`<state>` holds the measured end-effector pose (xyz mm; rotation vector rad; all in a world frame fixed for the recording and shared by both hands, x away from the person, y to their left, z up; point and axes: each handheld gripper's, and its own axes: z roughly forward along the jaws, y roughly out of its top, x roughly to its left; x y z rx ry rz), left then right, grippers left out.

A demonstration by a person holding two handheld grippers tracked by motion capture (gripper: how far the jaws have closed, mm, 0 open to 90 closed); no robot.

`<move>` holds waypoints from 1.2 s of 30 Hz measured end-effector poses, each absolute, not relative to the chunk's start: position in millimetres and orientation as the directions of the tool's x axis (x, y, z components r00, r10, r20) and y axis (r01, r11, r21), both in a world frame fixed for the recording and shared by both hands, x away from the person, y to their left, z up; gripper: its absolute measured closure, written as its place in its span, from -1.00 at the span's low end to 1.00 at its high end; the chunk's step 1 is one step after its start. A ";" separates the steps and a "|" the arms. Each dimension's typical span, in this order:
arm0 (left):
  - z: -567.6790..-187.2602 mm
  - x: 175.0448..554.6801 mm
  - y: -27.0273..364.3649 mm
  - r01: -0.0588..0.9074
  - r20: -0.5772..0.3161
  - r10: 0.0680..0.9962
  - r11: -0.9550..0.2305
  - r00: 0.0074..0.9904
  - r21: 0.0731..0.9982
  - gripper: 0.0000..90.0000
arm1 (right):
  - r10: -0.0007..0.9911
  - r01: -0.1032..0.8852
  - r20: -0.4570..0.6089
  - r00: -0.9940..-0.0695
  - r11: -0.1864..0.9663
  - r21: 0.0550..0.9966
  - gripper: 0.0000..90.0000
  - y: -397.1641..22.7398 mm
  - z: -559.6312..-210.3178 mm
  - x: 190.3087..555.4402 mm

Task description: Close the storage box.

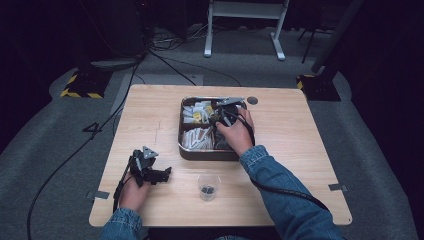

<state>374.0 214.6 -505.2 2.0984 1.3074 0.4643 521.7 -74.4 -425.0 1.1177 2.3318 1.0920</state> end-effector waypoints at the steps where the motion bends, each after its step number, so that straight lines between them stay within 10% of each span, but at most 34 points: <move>1: -505.2 374.0 214.6 0.677 -0.026 0.893 -0.321 0.449 0.663 -1.00 | 0.772 0.515 0.026 -0.635 0.399 0.759 0.31 -74.5 -425.7 521.8; 36: -505.2 374.0 214.6 0.677 -0.026 0.893 -0.321 0.449 0.662 -1.00 | 0.777 0.505 0.006 -0.629 0.403 0.763 0.31 -75.2 -440.4 527.6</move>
